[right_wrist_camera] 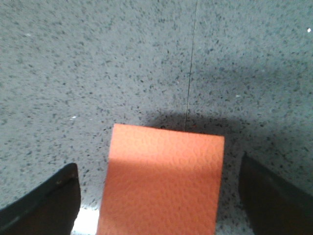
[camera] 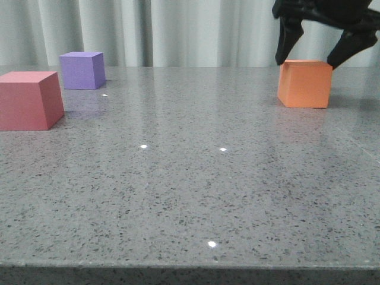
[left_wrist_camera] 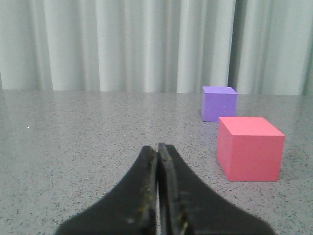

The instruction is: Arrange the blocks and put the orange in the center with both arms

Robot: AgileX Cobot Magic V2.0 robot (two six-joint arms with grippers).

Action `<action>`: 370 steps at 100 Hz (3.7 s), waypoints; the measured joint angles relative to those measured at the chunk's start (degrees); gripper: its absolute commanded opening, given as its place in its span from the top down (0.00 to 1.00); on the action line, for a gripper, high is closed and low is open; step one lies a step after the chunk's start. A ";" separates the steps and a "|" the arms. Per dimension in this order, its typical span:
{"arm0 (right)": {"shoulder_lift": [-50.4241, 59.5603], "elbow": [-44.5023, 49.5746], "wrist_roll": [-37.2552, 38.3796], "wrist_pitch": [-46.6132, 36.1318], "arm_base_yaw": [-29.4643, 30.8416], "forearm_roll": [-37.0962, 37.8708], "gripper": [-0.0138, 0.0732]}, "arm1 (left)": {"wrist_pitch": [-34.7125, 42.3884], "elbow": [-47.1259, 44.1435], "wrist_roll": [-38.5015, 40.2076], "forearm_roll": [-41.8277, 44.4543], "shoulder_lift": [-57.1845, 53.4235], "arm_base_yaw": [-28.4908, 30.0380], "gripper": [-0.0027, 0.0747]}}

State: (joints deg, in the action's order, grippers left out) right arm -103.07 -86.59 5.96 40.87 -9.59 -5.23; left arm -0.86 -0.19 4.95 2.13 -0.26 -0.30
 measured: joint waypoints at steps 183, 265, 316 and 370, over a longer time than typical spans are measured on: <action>-26.19 -41.98 29.95 16.99 -26.65 15.53 0.36 | 0.00 0.00 0.00 0.00 0.00 0.00 0.99; -19.81 -42.08 21.19 19.47 -26.14 15.66 0.10 | 0.00 0.00 0.00 0.00 0.00 0.00 0.99; -4.57 -30.66 8.19 23.24 -15.57 15.78 0.10 | 0.00 0.00 0.00 0.00 0.00 0.00 0.99; 31.24 22.28 7.83 1.04 3.20 15.81 0.10 | 0.00 0.00 0.00 0.00 0.00 0.00 0.99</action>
State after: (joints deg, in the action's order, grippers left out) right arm -71.83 -64.31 13.79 41.91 -6.39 10.58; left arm -0.86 -0.19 4.95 2.13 -0.26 -0.30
